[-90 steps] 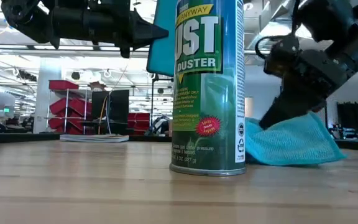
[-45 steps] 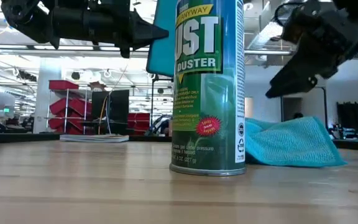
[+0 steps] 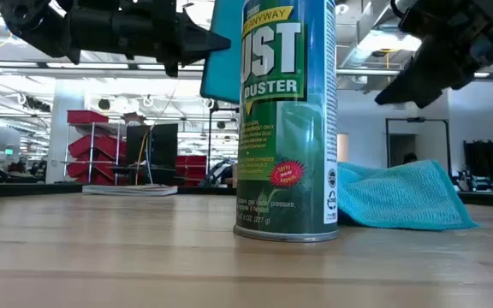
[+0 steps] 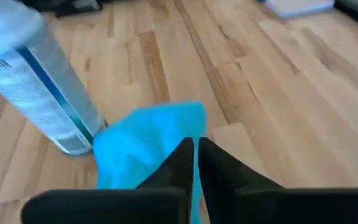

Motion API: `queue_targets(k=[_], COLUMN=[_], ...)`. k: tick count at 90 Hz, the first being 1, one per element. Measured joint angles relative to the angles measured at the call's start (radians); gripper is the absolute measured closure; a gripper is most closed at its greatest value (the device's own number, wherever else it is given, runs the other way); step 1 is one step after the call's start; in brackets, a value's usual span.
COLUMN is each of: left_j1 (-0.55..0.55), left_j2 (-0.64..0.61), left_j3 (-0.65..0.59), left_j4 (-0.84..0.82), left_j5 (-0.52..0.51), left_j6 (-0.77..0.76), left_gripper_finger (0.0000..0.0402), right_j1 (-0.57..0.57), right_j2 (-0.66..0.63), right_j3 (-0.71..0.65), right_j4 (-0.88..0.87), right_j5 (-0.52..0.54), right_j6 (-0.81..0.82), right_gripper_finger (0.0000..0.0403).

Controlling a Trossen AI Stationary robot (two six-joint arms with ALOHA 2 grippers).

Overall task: Apply microfiber cloth
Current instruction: Spray the front of the green tablet using the white spray bottle

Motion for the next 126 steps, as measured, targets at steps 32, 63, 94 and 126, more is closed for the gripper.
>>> queue_targets(k=[32,63,94,126], left_j1=[-0.043,-0.044,-0.073,-0.121], left_j2=[-0.048,-0.057,-0.153,-0.248], left_j3=[0.000,0.000,0.053,0.156], left_j4=[-0.054,-0.148,-0.321,-0.606], left_j5=[0.001,-0.108,-0.208,-0.379], left_j6=[0.151,0.320,0.581,0.669], left_gripper_finger=[0.0399,0.0399,0.0399,0.0399], right_j1=[0.000,0.000,0.000,0.000], right_j2=[-0.097,-0.098,-0.098,-0.098], right_j3=[0.000,0.000,0.000,0.000], right_j4=[0.005,0.012,0.020,0.026], right_j5=[-0.005,-0.006,-0.008,-0.010], right_j6=[-0.035,0.002,0.018,0.022], right_gripper_finger=[0.0402,0.0403,0.0403,0.0403])
